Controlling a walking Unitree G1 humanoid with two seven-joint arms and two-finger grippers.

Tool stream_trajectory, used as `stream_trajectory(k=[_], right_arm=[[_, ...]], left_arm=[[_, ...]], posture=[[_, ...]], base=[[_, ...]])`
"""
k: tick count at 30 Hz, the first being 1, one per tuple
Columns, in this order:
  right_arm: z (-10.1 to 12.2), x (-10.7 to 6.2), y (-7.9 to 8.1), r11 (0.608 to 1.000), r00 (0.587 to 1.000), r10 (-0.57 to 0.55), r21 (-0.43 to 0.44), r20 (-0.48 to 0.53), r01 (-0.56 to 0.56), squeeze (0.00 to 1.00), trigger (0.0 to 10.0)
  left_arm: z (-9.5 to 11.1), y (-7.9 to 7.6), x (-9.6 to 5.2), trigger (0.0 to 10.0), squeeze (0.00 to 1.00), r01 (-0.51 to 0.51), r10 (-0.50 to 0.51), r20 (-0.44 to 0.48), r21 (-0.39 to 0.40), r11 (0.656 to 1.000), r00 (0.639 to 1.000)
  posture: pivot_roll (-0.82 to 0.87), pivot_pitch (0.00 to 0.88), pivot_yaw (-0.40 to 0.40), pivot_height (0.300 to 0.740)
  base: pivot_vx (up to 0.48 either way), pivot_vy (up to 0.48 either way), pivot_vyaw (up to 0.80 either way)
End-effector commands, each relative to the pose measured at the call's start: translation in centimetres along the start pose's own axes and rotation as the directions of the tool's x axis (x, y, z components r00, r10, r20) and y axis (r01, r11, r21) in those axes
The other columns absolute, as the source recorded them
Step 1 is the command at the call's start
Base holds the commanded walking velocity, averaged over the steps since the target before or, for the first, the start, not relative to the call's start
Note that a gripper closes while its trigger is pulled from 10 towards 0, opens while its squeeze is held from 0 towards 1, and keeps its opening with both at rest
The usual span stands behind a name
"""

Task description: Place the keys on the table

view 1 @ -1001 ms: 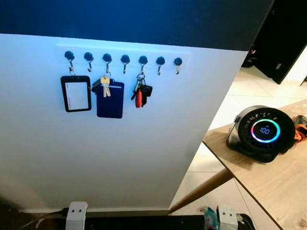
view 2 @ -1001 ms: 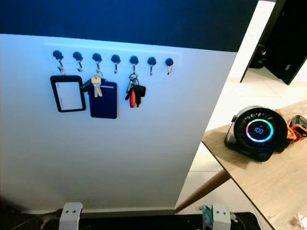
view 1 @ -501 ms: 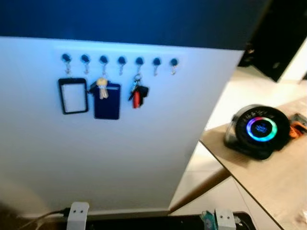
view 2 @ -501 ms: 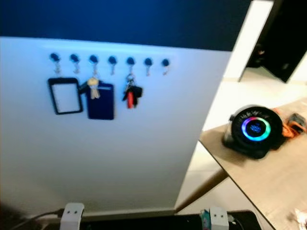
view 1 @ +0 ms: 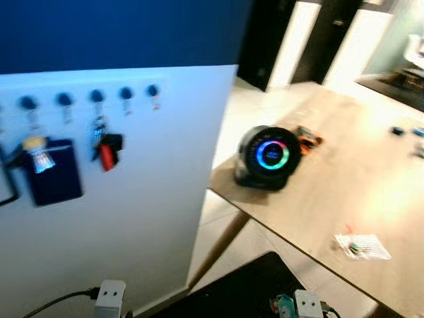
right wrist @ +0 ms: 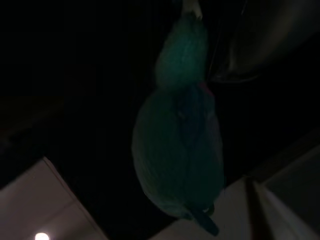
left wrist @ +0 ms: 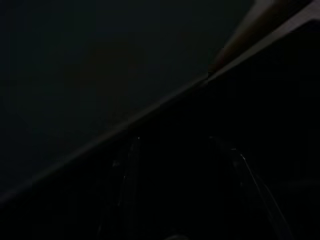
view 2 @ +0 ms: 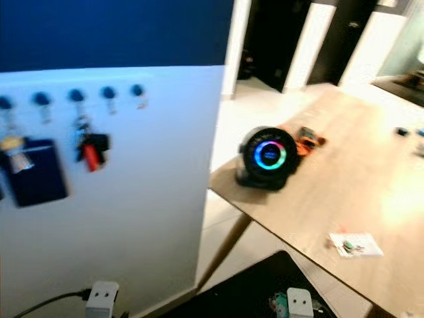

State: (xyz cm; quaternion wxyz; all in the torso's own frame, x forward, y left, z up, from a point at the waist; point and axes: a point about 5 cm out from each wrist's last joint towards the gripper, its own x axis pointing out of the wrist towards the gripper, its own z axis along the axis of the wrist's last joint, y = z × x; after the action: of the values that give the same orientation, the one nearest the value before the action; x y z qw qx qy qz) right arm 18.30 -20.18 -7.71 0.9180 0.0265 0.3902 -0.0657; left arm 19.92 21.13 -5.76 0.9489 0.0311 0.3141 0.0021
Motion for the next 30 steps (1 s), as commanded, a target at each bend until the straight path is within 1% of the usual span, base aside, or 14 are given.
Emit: stream_trajectory(k=[1, 11, 30], right_arm=[[0.01, -0.01, 0.05, 1.0, 1.0, 0.005, -0.011, 0.005, -0.005, 0.0, 10.0], [0.07, 0.04, 0.5, 0.999, 1.0, 0.024, -0.027, 0.007, -0.024, 0.0, 10.0], [0.1, 0.06, 0.62, 0.998, 0.999, 0.038, -0.046, 0.006, -0.037, 0.0, 10.0]], left_arm=[[-1.25, -0.06, -0.52, 10.0, 0.0, 0.002, -0.002, -0.039, 0.002, 1.0, 0.999], [-1.35, -0.2, -0.62, 10.0, 0.0, 0.009, -0.01, -0.027, -0.007, 1.0, 1.0], [-1.49, -0.15, -0.78, 10.0, 0.0, 0.01, -0.01, -0.014, -0.036, 0.999, 1.0]], posture=[[0.1, 0.052, -0.071, 0.74], [0.1, 0.055, -0.073, 0.74], [0.1, 0.059, -0.078, 0.74]], base=[[0.0, 0.0, -0.8], [0.0, 0.0, -0.8], [0.0, 0.0, -0.8]])
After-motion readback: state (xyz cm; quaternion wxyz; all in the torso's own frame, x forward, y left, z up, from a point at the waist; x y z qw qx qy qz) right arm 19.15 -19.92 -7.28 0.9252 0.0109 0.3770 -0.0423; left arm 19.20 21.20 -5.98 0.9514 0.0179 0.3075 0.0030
